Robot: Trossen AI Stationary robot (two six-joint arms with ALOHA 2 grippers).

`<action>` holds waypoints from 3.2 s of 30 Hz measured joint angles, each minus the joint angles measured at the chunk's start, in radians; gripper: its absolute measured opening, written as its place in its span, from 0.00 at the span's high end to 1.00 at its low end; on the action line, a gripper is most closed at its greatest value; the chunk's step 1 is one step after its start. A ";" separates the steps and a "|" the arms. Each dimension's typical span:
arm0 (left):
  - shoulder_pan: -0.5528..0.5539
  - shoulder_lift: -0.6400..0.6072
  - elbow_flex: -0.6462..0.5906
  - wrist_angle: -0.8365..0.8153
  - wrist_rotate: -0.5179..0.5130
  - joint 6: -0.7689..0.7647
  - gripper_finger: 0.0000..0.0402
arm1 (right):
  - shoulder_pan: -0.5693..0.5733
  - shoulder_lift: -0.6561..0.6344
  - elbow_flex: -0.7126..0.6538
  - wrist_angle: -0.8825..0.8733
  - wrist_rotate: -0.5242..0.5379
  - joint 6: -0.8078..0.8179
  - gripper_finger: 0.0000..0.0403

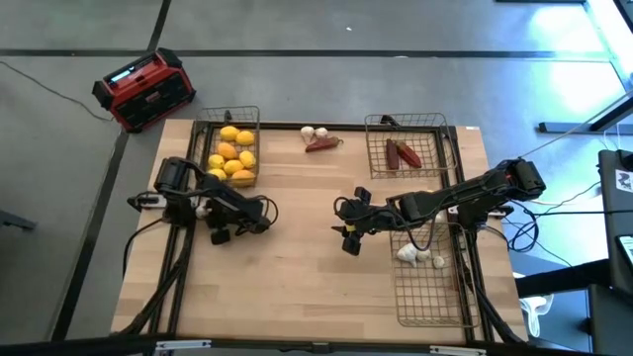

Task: Sort produce into baskets
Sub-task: Put the white garlic into the bottom wire basket

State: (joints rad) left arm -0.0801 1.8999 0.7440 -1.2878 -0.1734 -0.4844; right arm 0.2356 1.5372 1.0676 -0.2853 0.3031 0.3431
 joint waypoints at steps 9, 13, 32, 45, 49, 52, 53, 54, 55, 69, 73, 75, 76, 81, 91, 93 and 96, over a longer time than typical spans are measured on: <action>-0.102 -0.014 0.096 -0.074 0.005 -0.011 0.74 | 0.000 0.000 0.000 -0.001 -0.001 0.000 0.52; -0.159 -0.090 0.156 -0.082 0.002 -0.052 0.74 | 0.000 0.000 0.000 -0.002 -0.026 0.000 0.52; -0.340 -0.645 0.233 0.527 -0.094 -0.099 0.73 | 0.001 0.000 0.000 0.003 -0.034 -0.008 0.52; -0.339 -0.634 0.231 0.924 -0.109 0.132 0.72 | 0.001 0.032 0.000 0.188 -0.093 -0.068 0.52; -0.338 -0.611 0.231 0.984 -0.108 0.165 0.72 | 0.001 0.077 0.000 0.298 -0.139 -0.114 0.52; -0.338 -0.591 0.231 1.022 -0.108 0.171 0.72 | 0.001 0.109 0.000 0.373 -0.143 -0.131 0.52; -0.338 -0.587 0.231 1.027 -0.108 0.175 0.72 | 0.001 0.121 0.000 0.403 -0.145 -0.133 0.52; -0.339 -0.582 0.231 1.030 -0.108 0.177 0.72 | 0.001 0.132 0.000 0.432 -0.156 -0.134 0.52; -0.339 -0.578 0.231 1.041 -0.108 0.177 0.72 | 0.001 0.139 0.000 0.448 -0.180 -0.137 0.52; -0.340 -0.563 0.231 1.045 -0.104 0.176 0.72 | 0.000 0.183 0.000 0.660 -0.385 -0.151 0.53; -0.340 -0.563 0.231 1.045 -0.102 0.174 0.72 | -0.001 0.193 0.000 0.657 -0.393 -0.151 0.61; -0.340 -0.563 0.231 1.045 -0.096 0.176 0.72 | -0.001 0.195 0.000 0.655 -0.400 -0.153 0.68; -0.340 -0.563 0.231 1.046 -0.096 0.176 0.72 | -0.001 0.196 0.000 0.655 -0.401 -0.161 0.72; -0.341 -0.563 0.231 1.041 -0.094 0.189 0.72 | -0.001 0.199 0.000 0.655 -0.401 -0.186 0.93; -0.339 -0.563 0.231 1.040 -0.102 0.201 0.69 | 0.000 0.199 -0.001 0.654 -0.384 -0.194 0.96; -0.339 -0.563 0.231 1.040 -0.105 0.197 0.65 | 0.000 0.199 -0.001 0.654 -0.384 -0.194 0.97; -0.339 -0.563 0.231 1.043 -0.110 0.199 0.55 | 0.000 0.199 -0.001 0.654 -0.384 -0.193 0.98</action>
State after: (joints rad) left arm -0.4191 1.3365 0.9752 -0.2453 -0.2833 -0.2857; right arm 0.2352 1.7363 1.0668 0.3687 -0.0805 0.1497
